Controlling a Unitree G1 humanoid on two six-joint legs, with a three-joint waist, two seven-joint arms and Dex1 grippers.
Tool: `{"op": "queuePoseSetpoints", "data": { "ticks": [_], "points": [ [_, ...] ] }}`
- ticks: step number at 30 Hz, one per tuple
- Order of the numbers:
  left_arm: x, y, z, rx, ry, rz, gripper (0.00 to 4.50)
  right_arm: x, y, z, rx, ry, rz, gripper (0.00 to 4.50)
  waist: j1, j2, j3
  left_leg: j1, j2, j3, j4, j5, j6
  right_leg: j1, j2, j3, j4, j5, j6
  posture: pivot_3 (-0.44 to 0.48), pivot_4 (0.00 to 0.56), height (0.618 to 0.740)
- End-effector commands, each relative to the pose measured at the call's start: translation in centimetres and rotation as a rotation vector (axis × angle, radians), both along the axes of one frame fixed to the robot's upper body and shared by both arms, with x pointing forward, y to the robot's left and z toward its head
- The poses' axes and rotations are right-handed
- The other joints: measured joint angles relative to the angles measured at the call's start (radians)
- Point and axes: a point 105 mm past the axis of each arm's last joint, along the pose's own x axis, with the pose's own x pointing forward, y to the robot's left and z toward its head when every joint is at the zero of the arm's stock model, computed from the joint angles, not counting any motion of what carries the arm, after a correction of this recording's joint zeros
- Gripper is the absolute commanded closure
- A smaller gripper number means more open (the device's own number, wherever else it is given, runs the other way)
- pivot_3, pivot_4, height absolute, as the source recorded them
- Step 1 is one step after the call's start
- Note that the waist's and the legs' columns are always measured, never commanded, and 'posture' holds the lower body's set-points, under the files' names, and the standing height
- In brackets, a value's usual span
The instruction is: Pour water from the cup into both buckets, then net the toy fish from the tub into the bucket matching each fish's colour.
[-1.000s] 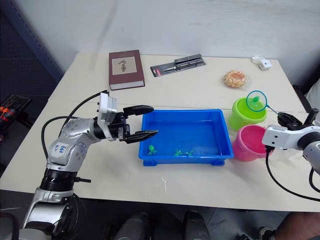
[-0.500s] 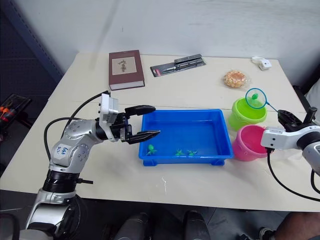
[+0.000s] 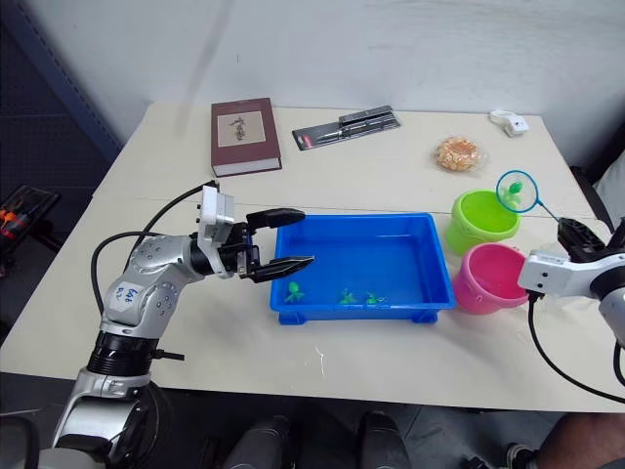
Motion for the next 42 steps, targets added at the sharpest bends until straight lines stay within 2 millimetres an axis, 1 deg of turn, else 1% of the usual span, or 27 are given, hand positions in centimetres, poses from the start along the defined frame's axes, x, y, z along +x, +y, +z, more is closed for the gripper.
{"op": "queuePoseSetpoints", "data": {
  "ticks": [1,3,5,8,11,12,15,17,18,19,21,22,24,26,27,28,29,30,32,34,35,36,37,40,42],
  "points": [
    [-0.2,-0.2,0.9,-0.002,-0.049,-0.013,0.11,-0.2,0.1,1.1,-0.03,-0.05,0.002,4.5,0.0,0.0,0.0,0.0,0.0,0.0,0.0,0.0,0.0,0.0,0.0,0.0,0.0,0.0,0.0,0.0,0.15,0.738],
    [-0.3,-0.4,0.8,0.0,-0.049,-0.018,0.11,-0.2,0.3,0.4,-0.017,-0.029,0.012,4.5,0.0,0.0,0.0,0.0,0.0,0.0,0.0,0.0,0.0,0.0,0.0,0.0,0.0,0.0,0.0,0.0,0.15,0.738],
    [-0.3,-0.4,0.9,-0.001,-0.049,-0.019,0.11,-0.1,0.6,0.8,-0.013,-0.055,0.021,4.5,0.0,0.0,0.0,0.0,0.0,0.0,0.0,0.0,0.0,0.0,0.0,0.0,0.0,0.0,0.0,0.0,0.15,0.738],
    [-0.3,-0.4,0.9,-0.004,-0.047,-0.018,0.11,0.0,1.8,0.4,-0.007,-0.033,0.069,4.5,0.0,0.0,0.0,0.0,0.0,0.0,0.0,0.0,0.0,0.0,0.0,0.0,0.0,0.0,0.0,0.0,0.15,0.738],
    [-0.3,-0.3,0.8,-0.006,-0.044,-0.015,0.11,-0.1,-1.0,1.8,0.01,-0.113,-0.041,4.5,0.0,0.0,0.0,0.0,0.0,0.0,0.0,0.0,0.0,0.0,0.0,0.0,0.0,0.0,0.0,0.0,0.15,0.738],
    [-0.3,-0.3,0.8,-0.008,-0.043,-0.014,0.11,-0.1,-1.2,1.8,0.005,-0.112,-0.043,4.5,0.0,0.0,0.0,0.0,0.0,0.0,0.0,0.0,0.0,0.0,0.0,0.0,0.0,0.0,0.0,0.0,0.15,0.738],
    [-0.4,-0.4,0.7,-0.008,-0.039,-0.02,0.11,0.1,1.1,-0.3,-0.002,-0.032,0.053,4.5,0.001,0.0,0.0,0.0,0.0,0.0,0.0,0.0,0.0,0.0,0.0,0.0,0.0,0.0,0.0,0.0,0.15,0.738],
    [-0.4,-0.6,0.7,-0.006,-0.043,-0.023,0.11,0.1,0.4,0.2,0.005,-0.066,0.017,4.5,0.001,0.0,0.0,0.0,0.0,0.0,0.0,0.0,0.0,0.0,0.0,0.0,0.0,0.0,0.0,0.0,0.15,0.738],
    [-0.3,-0.6,0.9,-0.008,-0.045,-0.021,0.11,0.1,-0.4,0.7,0.003,-0.092,-0.017,4.5,0.001,0.0,0.0,0.0,0.0,0.0,0.0,0.0,0.0,0.0,0.0,0.0,0.0,0.0,0.0,0.0,0.15,0.738],
    [-0.3,-0.6,0.9,-0.01,-0.046,-0.02,0.11,0.1,-0.4,0.7,-0.002,-0.092,-0.015,4.5,0.0,0.0,0.0,0.0,0.0,0.0,0.0,0.0,0.0,0.0,0.0,0.0,0.0,0.0,0.0,0.0,0.15,0.738],
    [-0.3,-0.6,1.0,-0.01,-0.045,-0.022,0.11,0.0,1.0,-0.5,-0.01,-0.043,0.052,4.5,0.0,0.0,0.0,0.0,0.0,0.0,0.0,0.0,0.0,0.0,0.0,0.0,0.0,0.0,0.0,0.0,0.15,0.738],
    [-0.3,-0.6,0.9,-0.005,-0.046,-0.025,0.11,0.0,1.2,-0.7,-0.01,-0.037,0.061,4.5,0.0,0.0,0.0,0.0,0.0,0.0,0.0,0.0,0.0,0.0,0.0,0.0,0.0,0.0,0.0,0.0,0.15,0.738],
    [-0.2,-0.5,0.9,-0.003,-0.048,-0.022,0.11,0.0,0.5,-0.1,-0.003,-0.071,0.026,4.5,0.0,0.0,0.0,0.0,0.0,0.0,0.0,0.0,0.0,0.0,0.0,0.0,0.0,0.0,0.0,0.0,0.15,0.738],
    [-0.2,-0.5,1.0,-0.007,-0.048,-0.018,0.11,0.0,0.8,-0.1,-0.015,-0.077,0.04,4.5,0.0,0.0,0.0,0.0,0.0,0.0,0.0,0.0,0.0,0.0,0.0,0.0,0.0,0.0,0.0,0.0,0.15,0.738],
    [-0.2,-0.5,1.0,-0.008,-0.047,-0.018,0.11,-0.1,1.3,-0.3,-0.014,-0.063,0.057,4.5,0.0,0.0,0.0,0.0,0.0,0.0,0.0,0.0,0.0,0.0,0.0,0.0,0.0,0.0,0.0,0.0,0.15,0.738],
    [-0.2,-0.5,1.0,-0.006,-0.047,-0.022,0.11,-0.1,1.0,-0.2,-0.014,-0.077,0.056,4.5,0.0,0.0,0.0,0.0,0.0,0.0,0.0,0.0,0.0,0.0,0.0,0.0,0.0,0.0,0.0,0.0,0.15,0.738],
    [-0.3,-0.5,1.0,-0.006,-0.046,-0.023,0.11,-0.1,0.1,0.1,-0.013,-0.099,0.023,4.5,0.0,0.0,0.0,0.0,0.0,0.0,0.0,0.0,0.0,0.0,0.0,0.0,0.0,0.0,0.0,0.0,0.15,0.738],
    [-0.3,-0.5,1.0,-0.01,-0.042,-0.021,0.11,-0.1,1.0,0.1,-0.033,-0.09,0.075,4.5,0.0,0.0,0.0,0.0,0.0,0.0,0.0,0.0,0.0,0.0,0.0,0.0,0.0,0.0,0.0,0.0,0.15,0.738],
    [-0.4,-0.7,0.9,-0.01,-0.037,-0.029,0.11,-0.2,3.3,-1.2,-0.039,-0.018,0.181,4.5,0.0,0.0,0.0,0.0,0.0,0.0,0.0,0.0,0.0,0.0,0.0,0.0,0.0,0.0,0.0,0.0,0.15,0.738],
    [-0.4,-0.7,0.7,0.003,-0.041,-0.038,0.11,-0.1,1.3,-0.4,-0.04,-0.052,0.095,4.5,0.0,0.0,0.0,0.0,0.0,0.0,0.0,0.0,0.0,0.0,0.0,0.0,0.0,0.0,0.0,0.0,0.15,0.738],
    [-0.4,-0.7,0.8,-0.002,-0.043,-0.031,0.11,-0.1,0.0,0.4,-0.041,-0.095,0.039,4.5,0.0,0.0,0.0,0.0,0.0,0.0,0.0,0.0,0.0,0.0,0.0,0.0,0.0,0.0,0.0,0.0,0.15,0.738],
    [-0.3,-0.7,0.9,-0.008,-0.043,-0.025,0.11,-0.2,-0.6,0.9,-0.044,-0.118,0.017,4.5,0.001,0.0,0.0,0.0,0.0,0.001,0.0,0.0,0.0,0.0,0.0,0.001,0.0,0.0,0.0,0.0,0.15,0.738],
    [-0.3,-0.7,0.9,-0.012,-0.043,-0.022,0.11,-0.2,-0.5,0.8,-0.046,-0.117,0.021,4.5,0.002,0.0,0.0,0.0,0.0,0.001,0.0,0.0,0.0,0.0,0.0,0.001,0.0,0.0,0.0,0.0,0.15,0.738],
    [-0.4,-0.7,0.9,-0.011,-0.041,-0.024,0.11,-0.3,0.7,-0.3,-0.047,-0.073,0.07,4.5,0.0,0.0,0.0,0.0,0.0,0.0,0.0,0.0,0.0,0.0,0.0,0.0,0.0,0.0,0.0,0.0,0.15,0.738],
    [-0.3,-0.6,1.0,-0.012,-0.045,-0.02,0.11,-0.3,0.0,0.1,-0.042,-0.095,0.026,4.5,0.0,0.0,0.0,0.0,0.0,0.0,0.0,0.0,0.0,0.0,0.0,0.0,0.0,0.0,0.0,0.0,0.15,0.738]
  ]
}}
